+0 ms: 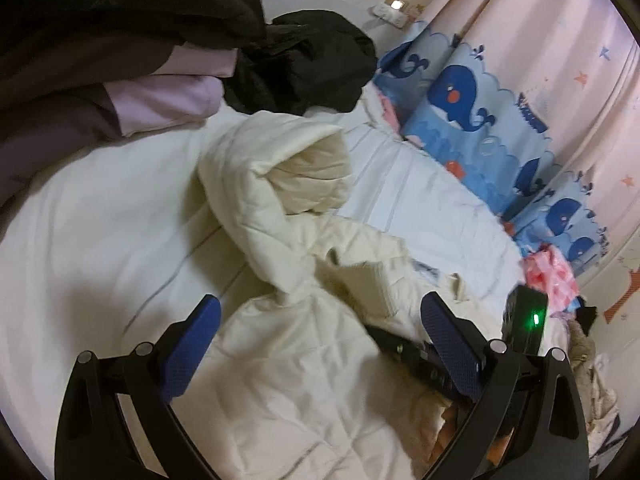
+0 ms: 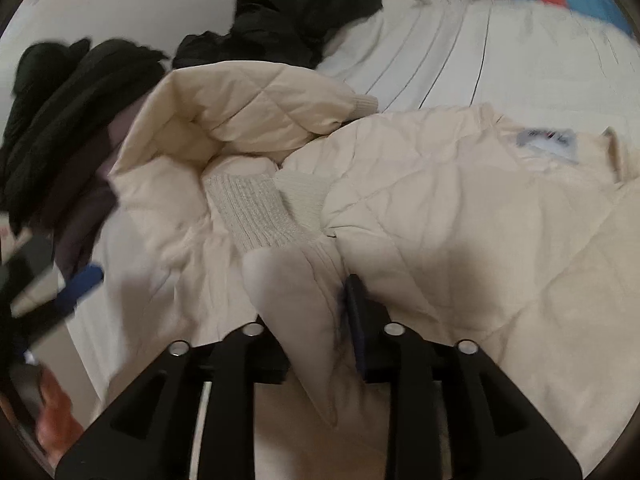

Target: Fold large clothes

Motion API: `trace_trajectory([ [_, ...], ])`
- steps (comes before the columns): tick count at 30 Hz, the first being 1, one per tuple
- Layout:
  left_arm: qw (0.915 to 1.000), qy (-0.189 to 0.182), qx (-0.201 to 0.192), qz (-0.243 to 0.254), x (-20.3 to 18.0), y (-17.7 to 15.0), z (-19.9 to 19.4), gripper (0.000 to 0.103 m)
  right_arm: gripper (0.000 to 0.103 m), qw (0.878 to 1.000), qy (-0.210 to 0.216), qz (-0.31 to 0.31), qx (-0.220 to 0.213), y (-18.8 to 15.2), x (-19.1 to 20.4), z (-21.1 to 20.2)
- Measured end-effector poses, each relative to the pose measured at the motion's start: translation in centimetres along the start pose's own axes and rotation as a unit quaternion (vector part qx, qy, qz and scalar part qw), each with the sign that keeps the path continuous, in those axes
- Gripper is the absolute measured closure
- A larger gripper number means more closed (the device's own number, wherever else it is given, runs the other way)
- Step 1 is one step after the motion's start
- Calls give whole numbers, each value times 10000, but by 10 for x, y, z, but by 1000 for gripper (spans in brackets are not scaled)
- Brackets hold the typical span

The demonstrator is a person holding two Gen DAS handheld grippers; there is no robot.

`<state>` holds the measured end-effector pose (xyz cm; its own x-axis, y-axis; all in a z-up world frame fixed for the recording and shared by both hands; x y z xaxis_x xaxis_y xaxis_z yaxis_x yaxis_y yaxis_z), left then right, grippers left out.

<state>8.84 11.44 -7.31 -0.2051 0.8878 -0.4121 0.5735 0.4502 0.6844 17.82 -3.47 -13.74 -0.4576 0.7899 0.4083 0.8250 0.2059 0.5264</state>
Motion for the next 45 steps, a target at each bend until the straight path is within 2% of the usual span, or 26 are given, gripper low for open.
trace_trajectory([
  [4, 9991, 8, -227, 354, -21, 0, -7, 7, 13, 9984, -115, -245, -506, -19, -7, -56],
  [6, 9976, -228, -247, 608, -38, -2, -7, 7, 7, 9932, -432, -419, -1000, -21, -19, -86],
  [8, 9974, -336, -198, 599, -48, -6, -2, 7, 7, 9927, -422, -352, -1073, -19, -31, -100],
  [11, 9969, -541, 176, 551, -63, -17, 23, 7, 7, 9908, -328, 386, -1253, -13, -62, -133],
  [13, 9938, -758, 525, 615, -77, -26, 50, 7, 7, 9824, -305, 956, -1577, -15, -86, -157],
  [14, 9923, -760, 683, 707, -83, -30, 65, 7, 7, 9754, -312, 1336, -1728, -21, -104, -169],
  [16, 9877, -44, 1021, 1187, -85, -41, 102, 7, 7, 9610, -430, 2003, -1859, -34, -140, -181],
  [18, 9711, 777, 1341, 1815, -75, -56, 142, 8, 7, 9345, -554, 3037, -1773, -58, -188, -180],
  [19, 9634, 967, 1542, 1967, -69, -64, 155, 8, 7, 9162, -415, 3590, -1732, -71, -209, -177],
  [20, 9580, 975, 1783, 2023, -64, -73, 165, 8, 7, 8876, 37, 4219, -1847, -88, -228, -176],
  [21, 9570, 1008, 1754, 2079, -65, -72, 160, 9, 7, 8729, 301, 4442, -1993, -95, -234, -177],
  [22, 9521, 1090, 1667, 2322, -72, -66, 151, 9, 7, 8648, 493, 4522, -2127, -100, -238, -180],
  [23, 9466, 1134, 1520, 2607, -83, -58, 142, 9, 7, 8666, 483, 4498, -2106, -101, -239, -183],
  [24, 9387, 1175, 1297, 2971, -98, -46, 130, 9, 7, 8649, 475, 4526, -2115, -100, -238, -187],
  [26, 9138, 1407, 806, 3723, -130, -13, 111, 9, 7, 8593, 516, 4483, -2408, -95, -234, -203],
  [28, 8767, 1835, 366, 4432, -155, 26, 107, 7, 7, 8593, 498, 4440, -2490, -94, -227, -207],
  [29, 8530, 2164, 411, 4731, -163, 50, 120, 7, 7, 8605, 581, 4442, -2427, -93, -223, -204],
  [32, 8100, 2737, 1131, 5061, -155, 80, 174, 7, 7, 8623, 731, 4487, -2231, -92, -216, -193],
  [35, 7762, 3147, 1947, 5105, -125, 88, 226, 7, 7, 8622, 830, 4518, -2135, -87, -208, -182],
  [37, 7670, 3222, 2369, 5017, -108, 84, 247, 7, 7, 8624, 903, 4504, -2127, -85, -205, -180],
  [39, 7470, 3350, 2834, 4994, -83, 71, 268, 7, 7, 8635, 968, 4473, -2121, -79, -198, -177],
  [40, 7427, 3398, 2912, 4981, -73, 67, 273, 7, 7, 8647, 1008, 4448, -2107, -80, -194, -176],
  [41, 7507, 3444, 2917, 4825, -60, 66, 276, 9, 7, 8671, 1067, 4401, -2075, -77, -189, -174],
  [42, 7688, 3390, 2934, 4560, -48, 64, 275, 29, 7, 8701, 1106, 4346, -2044, -76, -184, -173],
  [44, 8166, 3326, 2869, 3745, -25, 70, 269, 68, 7, 8781, 1141, 4209, -1969, -71, -173, -168],
  [45, 8361, 3198, 2782, 3481, -19, 75, 265, 77, 7, 8807, 1154, 4166, -1934, -70, -169, -166],
])
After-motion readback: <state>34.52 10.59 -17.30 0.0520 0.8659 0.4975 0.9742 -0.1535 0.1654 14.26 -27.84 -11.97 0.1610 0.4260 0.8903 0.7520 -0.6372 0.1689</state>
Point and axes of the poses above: each gripper's, at about its wrist camera, not at the fingertips, and z roughly the way its jaws point, x to its left, y to its top, the point moved 7 cm from there along z, roughly the way its jaws point, and after that the axes turned 6 degrees about z, right-handed, at the moved point
